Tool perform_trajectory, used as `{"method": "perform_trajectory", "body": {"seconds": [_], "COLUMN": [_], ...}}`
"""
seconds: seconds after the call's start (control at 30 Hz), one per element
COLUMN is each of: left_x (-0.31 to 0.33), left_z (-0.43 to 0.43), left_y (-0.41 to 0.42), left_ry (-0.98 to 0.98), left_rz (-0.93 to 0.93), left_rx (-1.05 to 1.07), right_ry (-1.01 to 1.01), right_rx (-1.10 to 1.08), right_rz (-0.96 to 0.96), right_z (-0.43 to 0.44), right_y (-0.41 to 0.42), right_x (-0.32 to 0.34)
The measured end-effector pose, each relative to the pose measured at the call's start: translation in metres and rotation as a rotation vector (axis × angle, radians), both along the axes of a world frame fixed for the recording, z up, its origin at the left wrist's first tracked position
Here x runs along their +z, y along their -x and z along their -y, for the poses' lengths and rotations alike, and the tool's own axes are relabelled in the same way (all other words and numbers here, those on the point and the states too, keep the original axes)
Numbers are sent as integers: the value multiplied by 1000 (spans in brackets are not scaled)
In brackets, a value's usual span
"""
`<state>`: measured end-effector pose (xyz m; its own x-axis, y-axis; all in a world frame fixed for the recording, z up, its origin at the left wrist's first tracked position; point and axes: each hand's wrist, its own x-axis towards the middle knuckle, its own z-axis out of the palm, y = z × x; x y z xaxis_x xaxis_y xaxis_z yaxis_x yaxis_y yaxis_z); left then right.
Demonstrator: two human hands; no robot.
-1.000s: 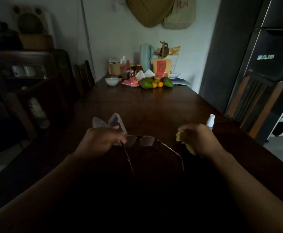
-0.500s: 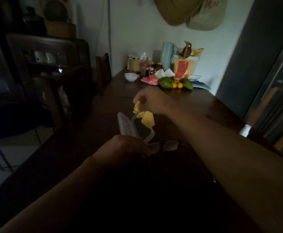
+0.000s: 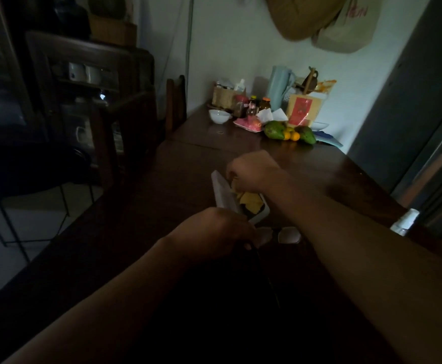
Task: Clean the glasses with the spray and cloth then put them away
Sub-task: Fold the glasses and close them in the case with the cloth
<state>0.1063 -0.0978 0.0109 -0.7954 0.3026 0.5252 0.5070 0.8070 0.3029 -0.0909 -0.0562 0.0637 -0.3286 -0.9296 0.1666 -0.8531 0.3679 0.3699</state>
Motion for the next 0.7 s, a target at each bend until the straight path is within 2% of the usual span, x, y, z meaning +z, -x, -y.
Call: {"method": "perform_trajectory", "body": {"seconds": [0.23,0.4,0.47,0.53,0.6,0.7], "left_x": [1,2,2,2,1,-2], "left_z": [-3,-4,-4,-3,-2,-2], "left_y": [1,0,0,1,2,4], "left_ry": [-13,-19,-12,10,8,2], "left_rz": [49,45,41,38,41,58], "left_rx": [6,6,-13,-10,9,18], "right_ry": [-61,-133,-169,-50,161,271], "right_rx": [-230,-282,-252,-219,-220,-166], "right_rz": [123,170,259,422,542,547], "right_z": [-4,-9,-12,-16,-23,-36], "right_y": [1,2,7,12,16,22], "right_x": [-4,-5,-7,-10,-9,-3]}}
